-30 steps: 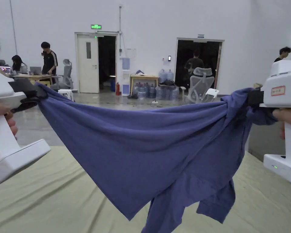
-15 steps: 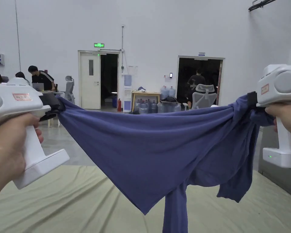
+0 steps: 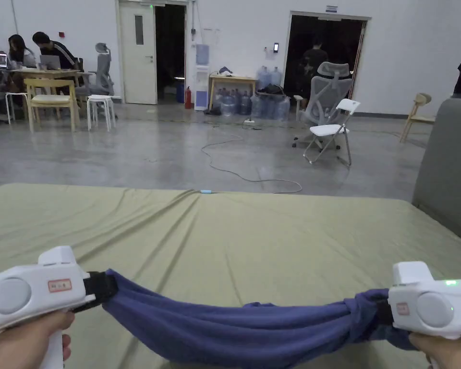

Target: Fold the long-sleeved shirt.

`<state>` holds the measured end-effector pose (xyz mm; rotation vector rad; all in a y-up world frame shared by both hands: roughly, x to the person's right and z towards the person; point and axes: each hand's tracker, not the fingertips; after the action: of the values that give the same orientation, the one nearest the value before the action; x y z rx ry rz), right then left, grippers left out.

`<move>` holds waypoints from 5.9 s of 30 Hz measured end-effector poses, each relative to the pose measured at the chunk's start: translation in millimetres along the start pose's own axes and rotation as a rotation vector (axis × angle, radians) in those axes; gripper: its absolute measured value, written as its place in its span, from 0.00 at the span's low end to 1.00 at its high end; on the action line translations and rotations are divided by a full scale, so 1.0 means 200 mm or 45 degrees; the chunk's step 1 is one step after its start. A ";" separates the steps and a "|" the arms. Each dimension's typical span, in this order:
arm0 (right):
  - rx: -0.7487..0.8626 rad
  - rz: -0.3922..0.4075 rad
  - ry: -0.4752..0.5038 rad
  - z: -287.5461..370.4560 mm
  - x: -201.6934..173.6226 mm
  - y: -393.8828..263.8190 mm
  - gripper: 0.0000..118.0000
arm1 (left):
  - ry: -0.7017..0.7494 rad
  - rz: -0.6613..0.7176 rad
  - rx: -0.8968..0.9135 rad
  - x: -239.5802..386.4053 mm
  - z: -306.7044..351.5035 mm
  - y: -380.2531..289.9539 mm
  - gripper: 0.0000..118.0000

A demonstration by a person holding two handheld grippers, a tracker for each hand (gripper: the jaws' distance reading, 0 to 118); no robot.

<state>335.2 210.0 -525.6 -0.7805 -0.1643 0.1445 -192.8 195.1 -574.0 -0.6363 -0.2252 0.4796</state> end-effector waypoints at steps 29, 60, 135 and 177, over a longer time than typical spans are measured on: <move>-0.422 0.011 0.191 0.84 0.07 -1.67 0.26 | 0.120 0.104 -0.399 -0.61 1.22 -1.26 0.05; -0.088 0.052 0.299 0.83 -0.20 -1.10 0.03 | 0.494 -0.424 -0.360 -0.30 0.96 -1.48 0.01; 0.941 -0.093 0.098 2.05 0.47 1.46 0.04 | -0.195 -0.360 0.762 1.17 1.63 1.21 0.01; -0.023 -0.035 0.410 0.60 0.18 -0.23 0.04 | -0.019 -0.442 -0.118 0.08 0.70 -0.25 0.01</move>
<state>349.6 267.7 -405.7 -0.8088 0.1290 -0.0096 -209.0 240.2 -432.2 -0.6684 -0.3661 0.1407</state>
